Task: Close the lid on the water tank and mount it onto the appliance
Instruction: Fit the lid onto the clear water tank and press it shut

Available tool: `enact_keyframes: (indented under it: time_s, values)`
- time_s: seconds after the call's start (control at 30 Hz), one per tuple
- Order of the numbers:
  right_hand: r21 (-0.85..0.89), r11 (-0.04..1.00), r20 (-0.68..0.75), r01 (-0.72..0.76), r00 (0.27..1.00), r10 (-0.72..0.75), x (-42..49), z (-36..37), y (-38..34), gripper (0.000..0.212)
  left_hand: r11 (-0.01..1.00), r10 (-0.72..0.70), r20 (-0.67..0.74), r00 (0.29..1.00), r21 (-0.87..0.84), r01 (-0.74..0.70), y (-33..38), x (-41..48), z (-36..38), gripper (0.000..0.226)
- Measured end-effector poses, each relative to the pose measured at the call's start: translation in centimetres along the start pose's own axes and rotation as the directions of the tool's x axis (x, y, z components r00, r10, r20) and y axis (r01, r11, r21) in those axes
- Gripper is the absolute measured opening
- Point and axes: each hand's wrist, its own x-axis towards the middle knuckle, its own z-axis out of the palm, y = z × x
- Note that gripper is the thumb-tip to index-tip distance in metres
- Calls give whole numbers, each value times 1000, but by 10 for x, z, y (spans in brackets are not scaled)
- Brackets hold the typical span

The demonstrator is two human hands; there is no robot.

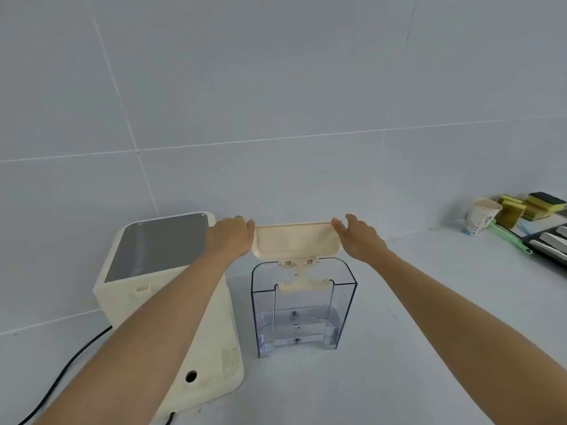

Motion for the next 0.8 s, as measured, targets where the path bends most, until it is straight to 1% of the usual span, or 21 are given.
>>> enact_keyframes:
  time_s: [0.07, 0.17, 0.23, 0.33, 0.5, 0.63, 0.8]
  values:
    - [7, 1000, 2, -20, 1000, 20, 6, 1, -1, 57, 999, -9, 24, 1000, 54, 8, -1, 4, 1, 47]
    - [-6, 999, 32, -32, 999, 33, 17, 4, 0, 48, 995, 15, 39, 999, 98, -19, -1, 8, 7, 50]
    - [-46, 999, 28, -29, 999, 31, 20, 4, 1, 43, 994, 28, 44, 999, 106, -33, -1, 11, 11, 51]
    - [-72, 997, 16, -39, 999, 40, 22, 3, 1, 42, 995, 24, 38, 999, 98, -27, -2, 13, 13, 52]
    - [-56, 998, 3, -27, 1000, 27, 23, 2, 0, 44, 998, -4, 72, 997, 69, -1, -2, 13, 15, 51]
    - [-73, 997, -27, -8, 1000, 6, 18, 0, 2, 45, 1000, 7, 37, 999, 1, -7, -1, 8, 14, 48]
    - [-111, 991, -80, 67, 994, -76, 5, -3, 1, 37, 994, 28, 2, 1000, -108, -27, -2, -9, 11, 50]
